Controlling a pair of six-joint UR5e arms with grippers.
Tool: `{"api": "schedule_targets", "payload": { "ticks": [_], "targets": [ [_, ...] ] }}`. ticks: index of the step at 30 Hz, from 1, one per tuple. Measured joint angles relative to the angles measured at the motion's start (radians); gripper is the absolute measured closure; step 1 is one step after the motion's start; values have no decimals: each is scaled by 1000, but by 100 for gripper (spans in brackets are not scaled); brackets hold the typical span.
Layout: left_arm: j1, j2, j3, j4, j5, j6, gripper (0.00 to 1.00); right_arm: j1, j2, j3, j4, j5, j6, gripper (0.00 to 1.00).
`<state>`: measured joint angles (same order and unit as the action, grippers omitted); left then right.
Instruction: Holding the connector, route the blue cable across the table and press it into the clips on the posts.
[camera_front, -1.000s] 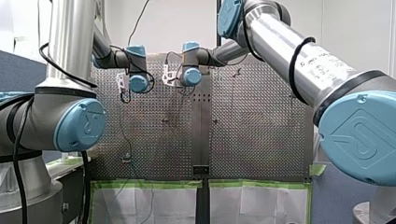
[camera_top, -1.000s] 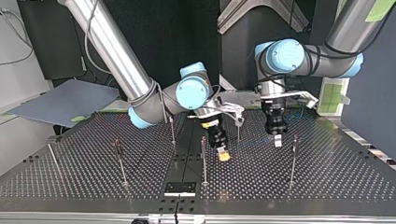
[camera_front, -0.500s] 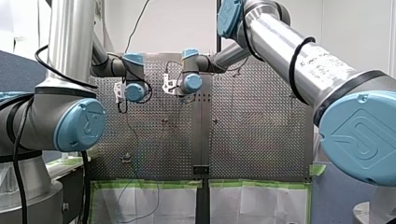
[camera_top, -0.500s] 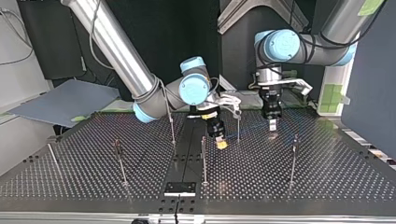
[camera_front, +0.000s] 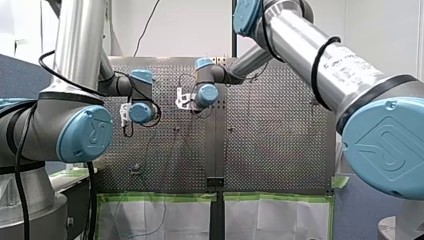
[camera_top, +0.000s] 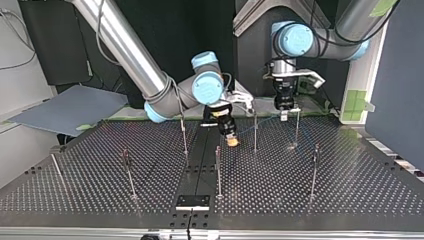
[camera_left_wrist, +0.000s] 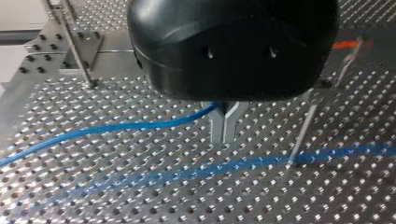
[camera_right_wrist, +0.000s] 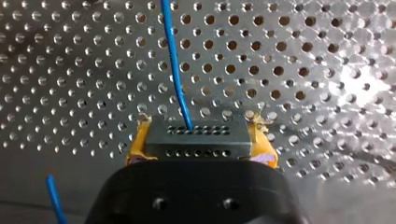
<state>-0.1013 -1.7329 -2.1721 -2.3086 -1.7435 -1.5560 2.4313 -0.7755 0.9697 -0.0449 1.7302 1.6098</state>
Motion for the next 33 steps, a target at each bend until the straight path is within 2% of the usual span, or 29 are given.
{"api": "schedule_targets", "payload": {
  "ticks": [5, 9, 16, 26, 33],
  "targets": [
    [0, -15, -11, 25, 17, -11, 98, -1, -41, 43, -5, -2, -6, 100],
    [-3, -42, -7, 44, 32, -16, 98, 4, -69, 83, -6, -5, -23, 100],
    [1, -81, -4, 81, 38, -41, 98, 11, -74, 147, -13, -14, -36, 100],
    [13, -91, -3, 95, 41, -53, 98, 11, -70, 227, -48, -15, -31, 100],
    [6, -140, 27, 113, 43, -48, 98, -1, -57, 282, -97, -21, -21, 100]
  ]
}}
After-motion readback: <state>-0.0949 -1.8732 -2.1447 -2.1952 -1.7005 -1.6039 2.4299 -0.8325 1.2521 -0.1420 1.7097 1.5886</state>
